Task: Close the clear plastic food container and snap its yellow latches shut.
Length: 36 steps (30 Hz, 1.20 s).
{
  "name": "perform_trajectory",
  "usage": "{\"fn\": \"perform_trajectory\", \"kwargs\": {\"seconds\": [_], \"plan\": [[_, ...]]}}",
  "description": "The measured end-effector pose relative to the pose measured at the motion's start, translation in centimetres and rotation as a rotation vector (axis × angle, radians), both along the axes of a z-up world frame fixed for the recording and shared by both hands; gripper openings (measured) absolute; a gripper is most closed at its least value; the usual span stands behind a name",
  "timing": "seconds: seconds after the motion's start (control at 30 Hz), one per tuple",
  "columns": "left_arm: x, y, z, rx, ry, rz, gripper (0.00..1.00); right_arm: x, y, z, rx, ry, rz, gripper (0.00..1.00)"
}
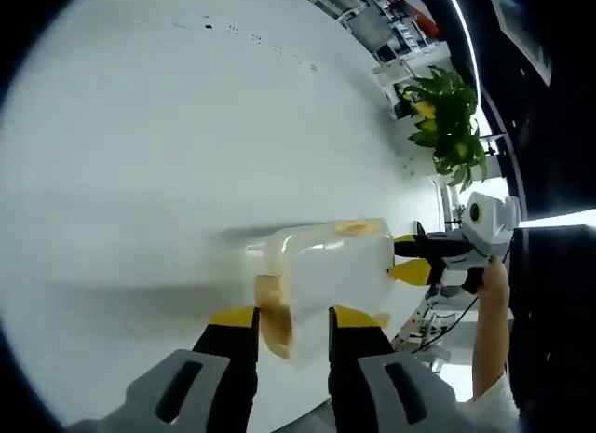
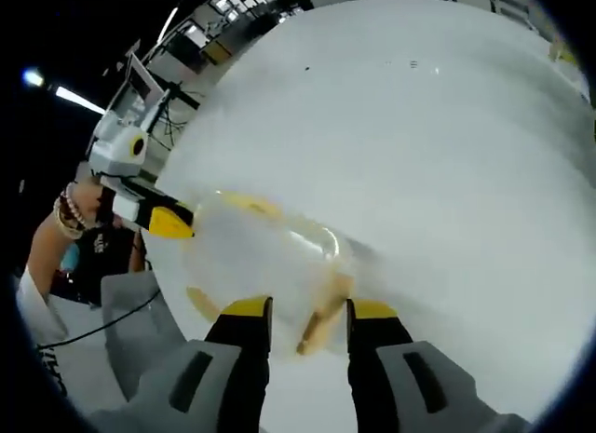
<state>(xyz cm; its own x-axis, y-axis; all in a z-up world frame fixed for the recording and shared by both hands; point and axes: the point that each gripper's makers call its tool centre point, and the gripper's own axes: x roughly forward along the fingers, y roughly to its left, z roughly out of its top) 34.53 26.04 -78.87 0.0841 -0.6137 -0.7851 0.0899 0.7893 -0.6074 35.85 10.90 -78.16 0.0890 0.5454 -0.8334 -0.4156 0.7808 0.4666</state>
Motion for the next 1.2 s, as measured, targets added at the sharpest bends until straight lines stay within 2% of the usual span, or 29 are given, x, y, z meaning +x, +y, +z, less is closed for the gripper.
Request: {"fn": "perform_trajectory", "kwargs": {"seconds": [0.07,0.3,0.83,0.87,0.9,0.93,1.2], "plan": [[0.1,0.1,0.1,-0.009,0.009,0.011,0.18,0.1,0.0,-0.1,0.002,0.002,0.009,0.29],[-0.2,-0.1,0.2,-0.018,-0.013,-0.019,0.15,0.2,-0.1,-0.2,0.0,0.021,0.002,0.27],[-0.4,-0.1,0.1,-0.055,0.044,0.024,0.1,0.1,0.1,-0.4,0.008,0.046,-0.032,0.25],[-0.3,0.0,0.2,-0.052,0.044,0.022,0.1,-1.1,0.5,-0.4,0.039,0.119,-0.049,0.24],[-0.3,0.0,0.2,-0.05,0.046,0.025,0.1,-0.1,0.5,-0.8,0.038,0.096,-0.101,0.23],[-0.4,-0.1,0.3,-0.047,0.043,0.025,0.1,-0.3,0.5,-1.0,0.032,0.073,-0.054,0.23],[-0.3,0.0,0.3,-0.053,0.059,0.036,0.07,0.0,0.9,-1.3,0.014,0.083,-0.054,0.23]]}}
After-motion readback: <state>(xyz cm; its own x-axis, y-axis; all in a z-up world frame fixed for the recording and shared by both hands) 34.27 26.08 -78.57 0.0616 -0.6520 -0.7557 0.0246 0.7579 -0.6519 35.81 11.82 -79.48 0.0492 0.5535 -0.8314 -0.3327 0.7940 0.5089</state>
